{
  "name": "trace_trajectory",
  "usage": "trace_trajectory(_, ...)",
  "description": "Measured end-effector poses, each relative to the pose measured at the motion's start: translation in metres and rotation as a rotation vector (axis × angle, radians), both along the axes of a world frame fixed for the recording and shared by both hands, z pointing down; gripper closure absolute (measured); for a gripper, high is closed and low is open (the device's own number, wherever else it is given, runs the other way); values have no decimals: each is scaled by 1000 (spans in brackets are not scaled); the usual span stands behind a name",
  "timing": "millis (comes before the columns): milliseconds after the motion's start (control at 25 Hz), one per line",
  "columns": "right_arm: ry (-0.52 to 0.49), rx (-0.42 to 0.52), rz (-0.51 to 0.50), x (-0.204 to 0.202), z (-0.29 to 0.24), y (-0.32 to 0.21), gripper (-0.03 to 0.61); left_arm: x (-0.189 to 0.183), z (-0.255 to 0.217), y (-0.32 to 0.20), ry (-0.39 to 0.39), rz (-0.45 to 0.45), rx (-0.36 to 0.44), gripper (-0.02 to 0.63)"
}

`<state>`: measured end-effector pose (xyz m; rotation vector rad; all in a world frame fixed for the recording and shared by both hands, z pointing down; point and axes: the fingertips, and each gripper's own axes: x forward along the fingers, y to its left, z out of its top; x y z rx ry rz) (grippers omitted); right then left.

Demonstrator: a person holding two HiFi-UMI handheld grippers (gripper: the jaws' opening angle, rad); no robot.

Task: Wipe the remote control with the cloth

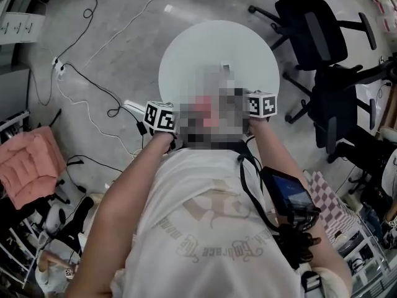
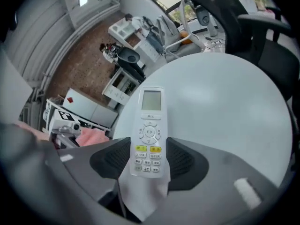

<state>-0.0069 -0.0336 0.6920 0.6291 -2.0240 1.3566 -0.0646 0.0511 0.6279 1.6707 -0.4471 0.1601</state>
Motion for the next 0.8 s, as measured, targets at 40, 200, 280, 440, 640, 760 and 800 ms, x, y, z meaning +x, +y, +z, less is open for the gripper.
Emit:
trace_trajectory(40,44,8,-35,-2,3,3,328,-4,-1,1,-6,-12,4,594)
trace_trajectory(200,258,67,-147,-3,17,11,328,-24,-8,10,-15,-50,25,594)
trace_trajectory(280,341,101,-192,-7,24,13,328,-35,-10,14,-26,-70,27,594)
trace_trajectory(440,424,151,-238,-7,28,10,327,-38,-10,18,-37,-84,30,594)
trace_trajectory(640,455,184,-264,-11,25,13,322,-48,-14,24,-52,-72,49,594)
trace_trajectory(760,442,191,-225,-11,23,12,320,-53,-13,22,-54,-59,62,592)
trace_trajectory(800,438,195,-210,-11,21,12,319,-55,-14,20,-53,-57,66,594)
